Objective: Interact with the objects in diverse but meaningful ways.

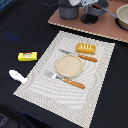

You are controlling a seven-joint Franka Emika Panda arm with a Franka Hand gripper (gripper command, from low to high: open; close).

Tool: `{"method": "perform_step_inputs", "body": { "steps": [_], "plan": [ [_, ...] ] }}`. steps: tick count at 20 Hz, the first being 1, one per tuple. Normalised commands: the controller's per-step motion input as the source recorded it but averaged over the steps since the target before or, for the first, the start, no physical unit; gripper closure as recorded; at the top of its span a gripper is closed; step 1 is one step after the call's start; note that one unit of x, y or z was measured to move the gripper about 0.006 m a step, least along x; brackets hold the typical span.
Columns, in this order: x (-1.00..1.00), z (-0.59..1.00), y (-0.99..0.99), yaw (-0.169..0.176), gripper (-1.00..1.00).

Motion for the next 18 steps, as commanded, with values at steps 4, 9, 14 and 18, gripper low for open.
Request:
{"method": "perform_step_inputs", "body": {
  "steps": [4,9,14,18],
  "plan": [
    [-0.03,-0.05,-0.08,0.008,1.0],
    [-0.14,-0.1,-0.11,0.012,1.0],
    [-0.18,-0.08,-0.14,0.012,1.0],
    [-0.22,-0.09,-0.16,0.012,1.0]
  ]
}}
